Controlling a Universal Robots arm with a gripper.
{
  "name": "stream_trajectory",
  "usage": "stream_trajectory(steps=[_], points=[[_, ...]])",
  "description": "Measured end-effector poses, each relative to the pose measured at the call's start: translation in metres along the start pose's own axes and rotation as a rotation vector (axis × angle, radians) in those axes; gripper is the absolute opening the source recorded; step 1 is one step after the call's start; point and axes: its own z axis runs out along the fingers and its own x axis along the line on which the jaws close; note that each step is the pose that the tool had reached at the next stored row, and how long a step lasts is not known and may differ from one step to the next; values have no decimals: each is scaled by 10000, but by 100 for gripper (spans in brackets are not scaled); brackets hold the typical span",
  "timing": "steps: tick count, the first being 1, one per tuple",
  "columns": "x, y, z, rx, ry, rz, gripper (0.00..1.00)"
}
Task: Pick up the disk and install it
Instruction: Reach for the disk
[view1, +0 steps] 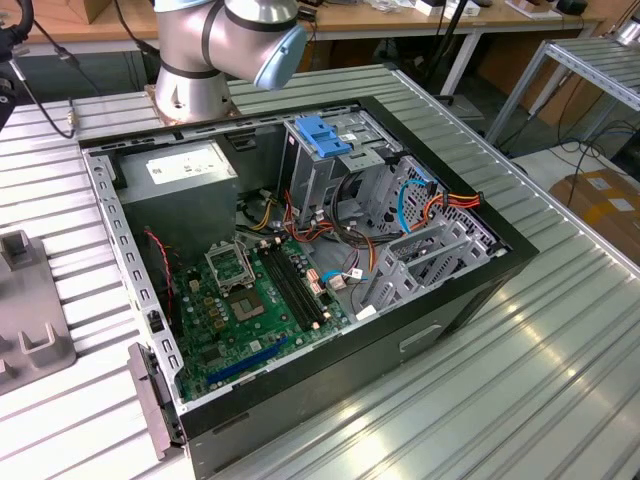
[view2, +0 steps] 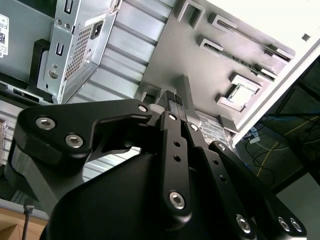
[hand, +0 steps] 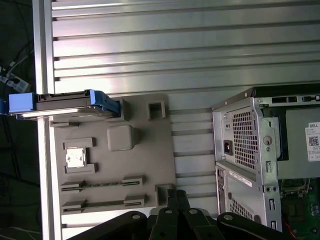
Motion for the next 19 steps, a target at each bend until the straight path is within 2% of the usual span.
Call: stream_trajectory(steps=[19], points=[[90,-7,-2,0,0,0,10]])
